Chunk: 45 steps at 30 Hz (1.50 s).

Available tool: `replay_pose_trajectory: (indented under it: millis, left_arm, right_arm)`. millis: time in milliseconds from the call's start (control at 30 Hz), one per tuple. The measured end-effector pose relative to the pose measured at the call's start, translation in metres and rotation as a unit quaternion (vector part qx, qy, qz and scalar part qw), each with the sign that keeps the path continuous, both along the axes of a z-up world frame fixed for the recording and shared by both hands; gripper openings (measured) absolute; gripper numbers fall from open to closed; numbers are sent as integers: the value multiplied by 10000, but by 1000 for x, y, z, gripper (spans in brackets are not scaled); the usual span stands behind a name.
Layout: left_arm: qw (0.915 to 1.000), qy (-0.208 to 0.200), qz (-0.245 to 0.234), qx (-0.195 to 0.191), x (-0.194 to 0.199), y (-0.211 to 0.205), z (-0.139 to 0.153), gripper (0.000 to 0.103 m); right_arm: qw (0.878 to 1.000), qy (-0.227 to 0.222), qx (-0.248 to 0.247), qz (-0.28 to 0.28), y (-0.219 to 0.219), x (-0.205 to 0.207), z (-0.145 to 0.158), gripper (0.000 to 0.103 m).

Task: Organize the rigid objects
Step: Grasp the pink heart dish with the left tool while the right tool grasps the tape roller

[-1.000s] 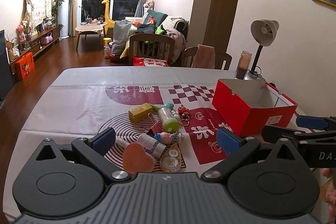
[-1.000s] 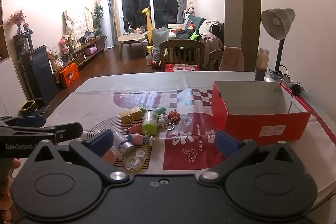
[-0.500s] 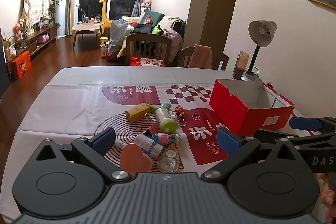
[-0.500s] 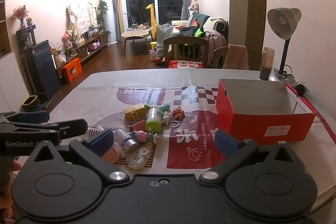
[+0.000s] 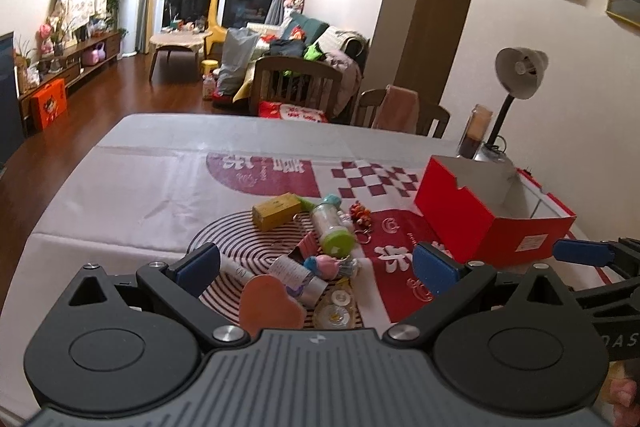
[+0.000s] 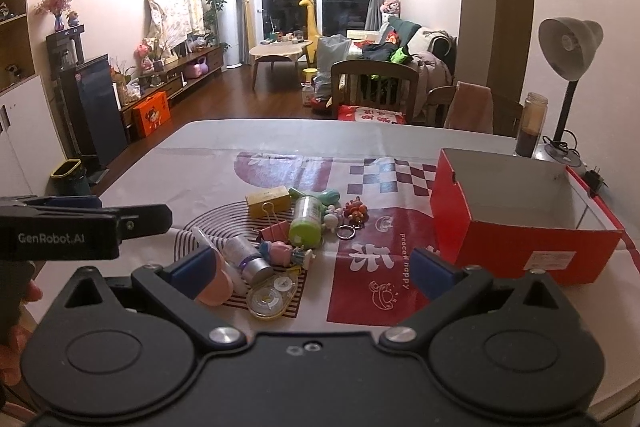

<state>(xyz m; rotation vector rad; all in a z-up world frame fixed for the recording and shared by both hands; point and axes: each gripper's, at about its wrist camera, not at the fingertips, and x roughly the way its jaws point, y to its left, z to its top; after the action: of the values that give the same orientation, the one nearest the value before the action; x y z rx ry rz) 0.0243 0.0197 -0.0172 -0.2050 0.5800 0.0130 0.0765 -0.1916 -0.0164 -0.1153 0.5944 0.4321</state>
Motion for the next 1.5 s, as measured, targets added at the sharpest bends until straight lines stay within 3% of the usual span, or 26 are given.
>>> replay_pose_trajectory:
  millis: [267,600,967,1400,1500]
  left_arm:
    - [9994,235,82,260,28,7,-27,103]
    - [9958,776,67,480,68,8,-78,103]
    - [9905,1335,195,266,95,9,-121,103]
    - [9852,1693,263,4,109,15,-144,102]
    - [9842,1752,234,-53,111,15,-147,95]
  right_arm:
    - [9989,278,132,365,3,27,-15,102]
    - [9898,789,-275,1151,25,64,-58,100]
    - [9736,1003,-993,1793,55,90,-120,92]
    - [9672,1043,-1007,2086,71,110,-152,84]
    - [9663,1087,-987,2116,71,114,-156,84]
